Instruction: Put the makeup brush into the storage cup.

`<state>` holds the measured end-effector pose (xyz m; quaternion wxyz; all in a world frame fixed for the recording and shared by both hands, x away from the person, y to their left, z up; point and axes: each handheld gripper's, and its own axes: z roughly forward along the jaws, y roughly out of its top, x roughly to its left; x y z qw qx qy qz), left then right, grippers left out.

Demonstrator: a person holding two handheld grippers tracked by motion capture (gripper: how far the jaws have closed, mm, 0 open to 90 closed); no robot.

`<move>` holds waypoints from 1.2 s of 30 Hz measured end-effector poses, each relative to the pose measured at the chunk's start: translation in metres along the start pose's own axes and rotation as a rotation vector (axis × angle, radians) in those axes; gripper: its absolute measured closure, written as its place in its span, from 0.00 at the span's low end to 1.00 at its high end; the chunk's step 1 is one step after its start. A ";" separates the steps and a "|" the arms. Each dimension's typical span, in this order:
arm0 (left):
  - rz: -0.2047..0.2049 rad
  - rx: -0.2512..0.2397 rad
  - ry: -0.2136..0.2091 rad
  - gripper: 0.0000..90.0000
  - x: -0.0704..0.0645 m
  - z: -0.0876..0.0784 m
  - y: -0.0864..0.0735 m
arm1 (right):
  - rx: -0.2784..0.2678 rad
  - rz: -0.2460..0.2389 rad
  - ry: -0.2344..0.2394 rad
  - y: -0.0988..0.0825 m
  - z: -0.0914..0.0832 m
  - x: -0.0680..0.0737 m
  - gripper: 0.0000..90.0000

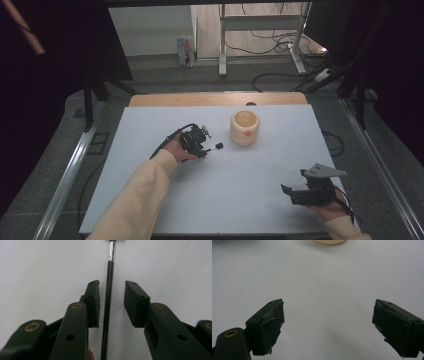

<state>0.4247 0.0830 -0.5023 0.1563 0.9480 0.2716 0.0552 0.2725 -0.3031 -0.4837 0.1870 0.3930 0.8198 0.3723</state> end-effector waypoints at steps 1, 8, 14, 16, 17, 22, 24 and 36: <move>0.002 0.005 0.005 0.75 0.000 0.001 0.001 | 0.000 0.000 0.000 0.000 0.000 0.000 0.12; 0.014 0.029 -0.014 0.83 -0.001 0.003 0.003 | 0.000 0.002 0.000 0.000 0.000 0.000 0.12; 0.001 0.027 -0.067 0.93 0.003 0.004 0.003 | 0.001 0.001 0.000 0.000 0.000 0.000 0.12; -0.006 0.025 -0.078 0.94 0.005 0.004 0.003 | 0.000 0.001 -0.001 0.000 0.000 0.000 0.12; -0.010 0.023 -0.088 0.95 0.006 0.004 0.002 | 0.000 0.002 -0.001 0.000 0.000 0.000 0.12; -0.027 0.023 -0.112 0.95 0.010 0.004 0.002 | 0.000 0.000 -0.001 0.000 0.000 0.000 0.12; -0.029 0.025 -0.111 0.95 0.010 0.004 0.002 | 0.000 0.000 -0.001 0.000 0.000 0.000 0.12; -0.022 0.049 -0.087 0.96 0.007 0.003 0.005 | -0.004 0.005 -0.004 0.000 -0.001 0.000 0.12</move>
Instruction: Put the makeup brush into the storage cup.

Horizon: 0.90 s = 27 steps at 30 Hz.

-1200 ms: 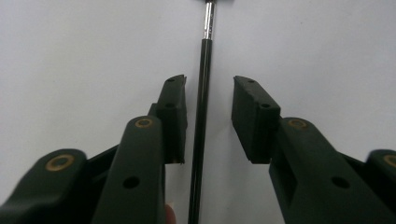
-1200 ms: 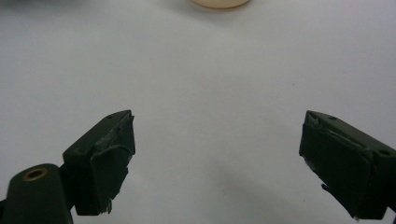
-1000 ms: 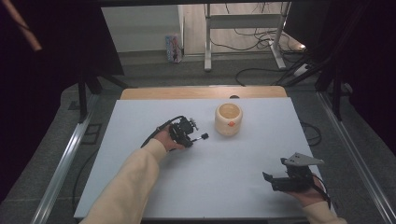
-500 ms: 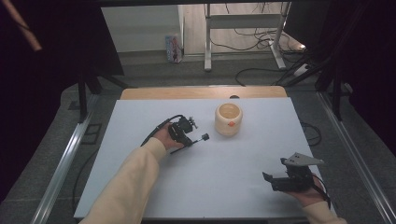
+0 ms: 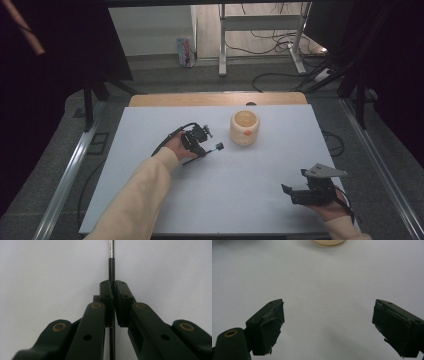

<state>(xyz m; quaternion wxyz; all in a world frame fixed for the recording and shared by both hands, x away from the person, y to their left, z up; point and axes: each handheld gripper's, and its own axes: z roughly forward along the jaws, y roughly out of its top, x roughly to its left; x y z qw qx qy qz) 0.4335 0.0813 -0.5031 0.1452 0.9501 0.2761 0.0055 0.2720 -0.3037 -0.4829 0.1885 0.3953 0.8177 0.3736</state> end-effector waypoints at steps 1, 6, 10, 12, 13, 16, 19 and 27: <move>-0.001 -0.002 0.002 0.96 0.000 -0.001 0.000 | 0.000 0.000 -0.001 0.000 0.000 0.000 0.12; -0.004 -0.020 0.010 0.96 0.001 -0.009 -0.002 | -0.001 -0.001 -0.003 0.000 0.000 0.000 0.12; -0.007 -0.035 0.014 0.96 0.001 -0.016 -0.004 | -0.003 -0.002 -0.005 0.000 0.000 0.000 0.12; -0.010 -0.050 0.015 0.96 0.001 -0.020 -0.006 | -0.004 -0.002 -0.006 0.000 0.000 0.000 0.12; -0.009 -0.055 0.016 0.96 0.001 -0.022 -0.007 | -0.005 -0.002 -0.006 0.000 0.000 0.000 0.12; -0.013 -0.083 0.013 0.96 0.001 -0.028 -0.009 | -0.006 -0.001 -0.007 0.000 -0.001 0.000 0.12; -0.019 -0.107 0.007 0.96 0.000 -0.035 -0.011 | -0.006 -0.002 -0.006 0.000 0.000 0.000 0.12; -0.017 -0.147 0.012 0.96 -0.005 -0.046 -0.016 | -0.004 -0.003 -0.006 0.001 -0.001 0.000 0.12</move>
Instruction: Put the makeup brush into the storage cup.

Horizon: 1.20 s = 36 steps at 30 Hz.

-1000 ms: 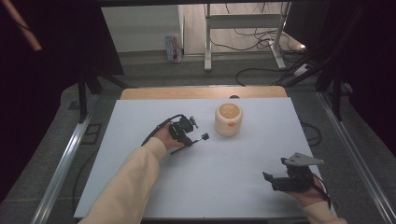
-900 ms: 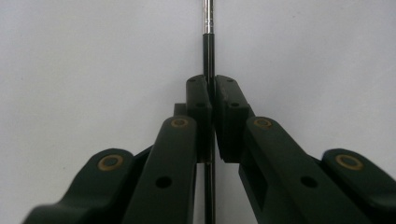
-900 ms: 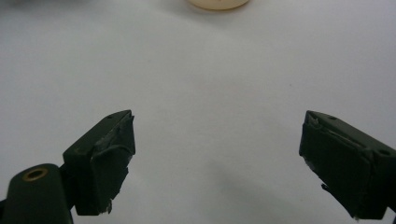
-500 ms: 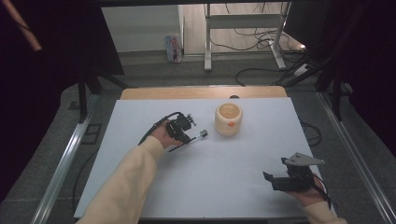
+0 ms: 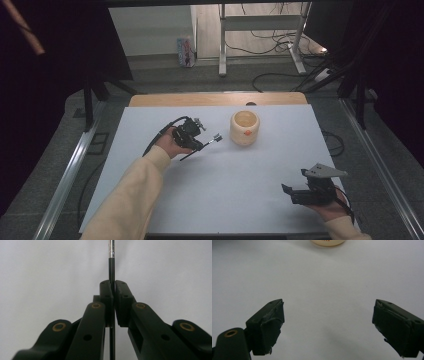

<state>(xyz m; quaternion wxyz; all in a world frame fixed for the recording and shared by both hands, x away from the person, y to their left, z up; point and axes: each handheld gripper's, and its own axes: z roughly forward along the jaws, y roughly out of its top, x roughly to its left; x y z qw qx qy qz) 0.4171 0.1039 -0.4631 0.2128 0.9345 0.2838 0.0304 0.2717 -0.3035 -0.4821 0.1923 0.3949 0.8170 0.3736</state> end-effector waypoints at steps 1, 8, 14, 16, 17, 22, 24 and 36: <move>-0.001 -0.003 0.002 0.96 0.000 -0.001 0.000 | 0.000 0.000 0.000 0.000 0.000 0.000 0.12; -0.023 -0.060 -0.006 0.96 -0.001 -0.010 -0.007 | 0.001 -0.002 0.000 0.000 0.000 0.000 0.12; -0.039 -0.105 -0.008 0.96 -0.003 -0.016 -0.012 | -0.002 0.005 0.003 0.000 0.000 0.000 0.12; -0.043 -0.120 -0.012 0.96 -0.004 -0.018 -0.014 | -0.003 0.006 0.004 0.001 0.000 0.000 0.12; -0.044 -0.126 -0.014 0.96 -0.004 -0.020 -0.015 | -0.003 0.007 0.005 0.001 0.000 0.000 0.12; -0.065 -0.177 -0.025 0.96 -0.006 -0.026 -0.020 | -0.003 0.008 0.005 0.001 0.000 0.000 0.12; -0.067 -0.187 -0.024 0.96 -0.006 -0.029 -0.022 | -0.003 0.008 0.005 0.001 0.001 0.000 0.12; -0.080 -0.247 -0.038 0.96 -0.012 -0.036 -0.030 | -0.003 0.007 0.008 0.002 0.001 0.002 0.12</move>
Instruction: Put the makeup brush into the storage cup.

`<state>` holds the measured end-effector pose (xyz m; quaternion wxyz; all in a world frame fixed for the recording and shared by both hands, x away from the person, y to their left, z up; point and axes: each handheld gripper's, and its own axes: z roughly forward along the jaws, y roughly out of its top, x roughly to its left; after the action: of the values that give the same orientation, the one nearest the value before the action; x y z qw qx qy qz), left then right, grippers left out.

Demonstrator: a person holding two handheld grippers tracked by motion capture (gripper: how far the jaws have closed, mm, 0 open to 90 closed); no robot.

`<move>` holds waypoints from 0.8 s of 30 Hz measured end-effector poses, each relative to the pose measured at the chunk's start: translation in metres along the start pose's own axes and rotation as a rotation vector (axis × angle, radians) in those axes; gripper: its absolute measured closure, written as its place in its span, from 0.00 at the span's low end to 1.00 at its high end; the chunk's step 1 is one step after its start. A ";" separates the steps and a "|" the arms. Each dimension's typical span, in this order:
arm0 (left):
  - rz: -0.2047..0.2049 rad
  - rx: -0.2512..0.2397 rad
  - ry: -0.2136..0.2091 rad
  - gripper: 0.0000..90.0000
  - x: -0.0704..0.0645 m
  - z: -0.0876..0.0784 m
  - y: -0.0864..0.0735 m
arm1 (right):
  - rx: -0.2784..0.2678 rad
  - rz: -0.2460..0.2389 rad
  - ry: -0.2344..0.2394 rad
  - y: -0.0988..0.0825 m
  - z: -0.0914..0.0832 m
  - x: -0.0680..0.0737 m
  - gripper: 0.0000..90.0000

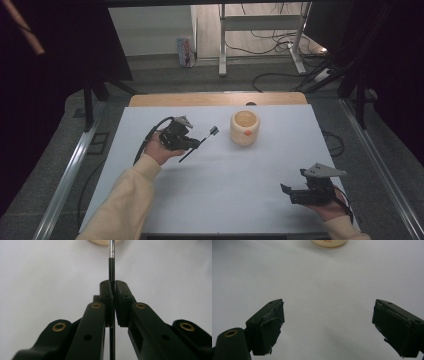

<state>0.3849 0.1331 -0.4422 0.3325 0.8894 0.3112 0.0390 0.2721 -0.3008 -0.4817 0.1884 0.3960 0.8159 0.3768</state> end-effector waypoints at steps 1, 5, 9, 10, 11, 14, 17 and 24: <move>-0.005 -0.006 -0.004 0.96 0.000 0.000 0.000 | -0.001 0.002 0.001 0.000 0.000 0.000 0.12; -0.009 -0.019 -0.005 0.96 -0.002 -0.001 -0.002 | -0.002 0.004 0.005 0.000 0.000 0.001 0.12; -0.011 -0.034 -0.012 0.96 -0.003 -0.003 -0.003 | -0.004 0.007 0.008 0.001 0.000 0.001 0.12; -0.012 -0.035 -0.014 0.96 -0.004 -0.003 -0.003 | -0.004 0.007 0.008 0.001 0.000 0.001 0.12; -0.006 -0.034 -0.014 0.96 -0.004 -0.004 -0.003 | -0.004 0.006 0.008 0.001 0.000 0.001 0.12; -0.012 -0.050 -0.017 0.96 -0.007 -0.006 -0.003 | -0.005 0.006 0.010 0.001 0.000 0.001 0.12; -0.012 -0.060 -0.017 0.96 -0.009 -0.008 -0.003 | -0.006 0.010 0.011 0.001 0.000 0.001 0.12; -0.023 -0.075 -0.034 0.96 -0.010 -0.006 -0.009 | -0.008 0.012 0.016 0.001 0.001 0.001 0.12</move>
<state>0.3707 0.1361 -0.4411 0.3713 0.8732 0.3140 0.0319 0.2722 -0.2988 -0.4811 0.1812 0.3972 0.8135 0.3843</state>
